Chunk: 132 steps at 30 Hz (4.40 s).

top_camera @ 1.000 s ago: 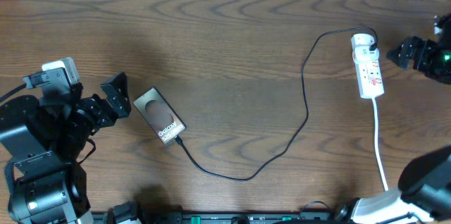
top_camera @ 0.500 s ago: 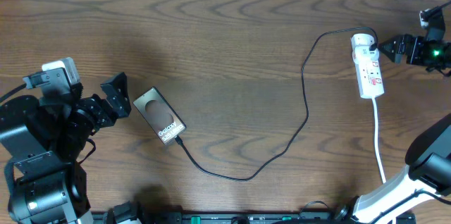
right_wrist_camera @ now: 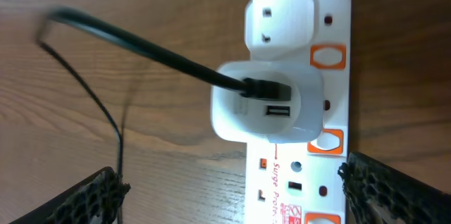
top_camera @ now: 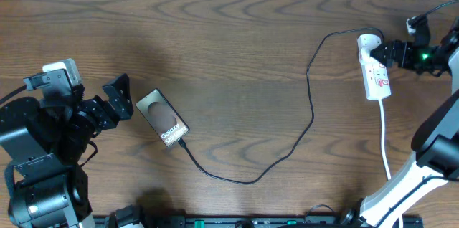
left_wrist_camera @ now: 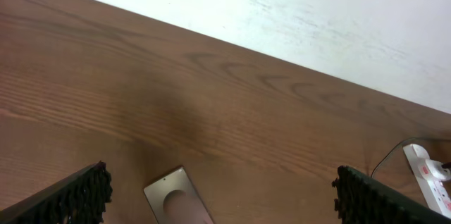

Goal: Plug charger to phone and switch on socket

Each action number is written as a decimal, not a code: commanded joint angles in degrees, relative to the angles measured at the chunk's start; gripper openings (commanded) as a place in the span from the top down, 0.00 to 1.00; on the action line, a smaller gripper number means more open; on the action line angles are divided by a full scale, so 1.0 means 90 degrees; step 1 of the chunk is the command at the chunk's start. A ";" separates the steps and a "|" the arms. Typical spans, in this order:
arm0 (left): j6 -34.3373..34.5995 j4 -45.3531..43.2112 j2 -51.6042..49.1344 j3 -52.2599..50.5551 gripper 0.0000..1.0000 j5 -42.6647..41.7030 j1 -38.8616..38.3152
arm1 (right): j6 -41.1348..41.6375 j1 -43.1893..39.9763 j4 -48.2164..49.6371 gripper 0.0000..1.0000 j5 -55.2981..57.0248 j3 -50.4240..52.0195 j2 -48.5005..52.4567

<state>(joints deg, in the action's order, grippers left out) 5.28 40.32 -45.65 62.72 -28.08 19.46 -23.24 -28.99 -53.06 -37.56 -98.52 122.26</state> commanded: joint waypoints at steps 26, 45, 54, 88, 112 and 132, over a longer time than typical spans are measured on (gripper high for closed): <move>-0.0036 0.0056 -0.0143 0.0015 0.00 0.0075 -0.0012 | 0.0061 0.0602 0.0185 0.04 0.0085 0.0039 0.0529; -0.0036 0.0090 -0.0172 0.0015 0.00 0.0075 -0.0012 | 0.0573 0.0614 0.0153 0.03 -0.0228 0.0221 0.0532; -0.0036 0.0092 -0.0172 0.0015 0.00 0.0075 -0.0012 | 0.0656 0.0602 0.0209 0.02 -0.0398 0.0481 0.0532; -0.0036 0.0097 -0.0175 0.0015 0.00 0.0075 -0.0012 | 0.2956 0.0231 0.0126 0.01 0.2382 0.0792 -0.2346; -0.0036 0.0097 -0.0175 0.0015 0.00 0.0075 -0.0012 | 0.3483 0.0231 -0.0372 0.01 0.2494 0.0794 -0.4918; -0.0296 0.0508 0.0138 -0.0002 0.00 0.0971 -0.1098 | 0.3483 0.0231 -0.0372 0.01 0.2494 0.0794 -0.4918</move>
<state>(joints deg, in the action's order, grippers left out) 4.97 42.81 -46.70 62.72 -26.24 14.98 7.25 -26.33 -56.31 -15.57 -91.33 78.56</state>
